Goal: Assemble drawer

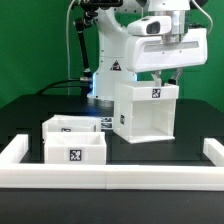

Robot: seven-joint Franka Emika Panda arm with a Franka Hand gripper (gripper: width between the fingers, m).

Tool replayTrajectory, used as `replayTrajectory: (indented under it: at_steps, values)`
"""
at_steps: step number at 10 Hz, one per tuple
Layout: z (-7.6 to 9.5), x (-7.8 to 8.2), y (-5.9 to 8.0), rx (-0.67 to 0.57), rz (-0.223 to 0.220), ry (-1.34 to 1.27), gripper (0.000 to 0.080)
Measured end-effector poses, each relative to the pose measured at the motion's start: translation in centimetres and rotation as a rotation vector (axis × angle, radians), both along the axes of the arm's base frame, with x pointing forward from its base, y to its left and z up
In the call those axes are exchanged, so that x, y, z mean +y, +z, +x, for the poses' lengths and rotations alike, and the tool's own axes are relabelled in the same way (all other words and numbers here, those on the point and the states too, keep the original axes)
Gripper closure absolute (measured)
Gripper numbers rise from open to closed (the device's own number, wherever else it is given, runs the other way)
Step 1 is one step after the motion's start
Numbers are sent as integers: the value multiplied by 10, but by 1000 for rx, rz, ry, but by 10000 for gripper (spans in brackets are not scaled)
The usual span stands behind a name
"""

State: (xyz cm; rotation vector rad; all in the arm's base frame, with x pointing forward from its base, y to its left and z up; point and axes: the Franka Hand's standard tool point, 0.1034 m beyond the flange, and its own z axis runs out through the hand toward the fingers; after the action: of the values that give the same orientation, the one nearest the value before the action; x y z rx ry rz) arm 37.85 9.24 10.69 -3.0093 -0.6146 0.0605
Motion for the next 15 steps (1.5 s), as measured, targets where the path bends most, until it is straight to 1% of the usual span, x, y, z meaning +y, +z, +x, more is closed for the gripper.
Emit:
replayTrajectory:
  at_steps: [1, 2, 9, 10, 11, 12, 13, 14, 15]
  values:
    - [0, 0, 0, 0, 0, 0, 719]
    - [0, 0, 0, -1, 0, 0, 764]
    - [2, 0, 0, -1, -2, -4, 764]
    - [15, 0, 0, -7, -9, -30, 764]
    - [35, 2, 0, -13, -10, -62, 764]
    - [48, 1, 0, -5, -5, -75, 764]
    - [67, 0, 0, -10, 1, -92, 764]
    - [81, 1, 1, -21, 7, -103, 764]
    - [91, 1, 1, -30, 11, -107, 764]
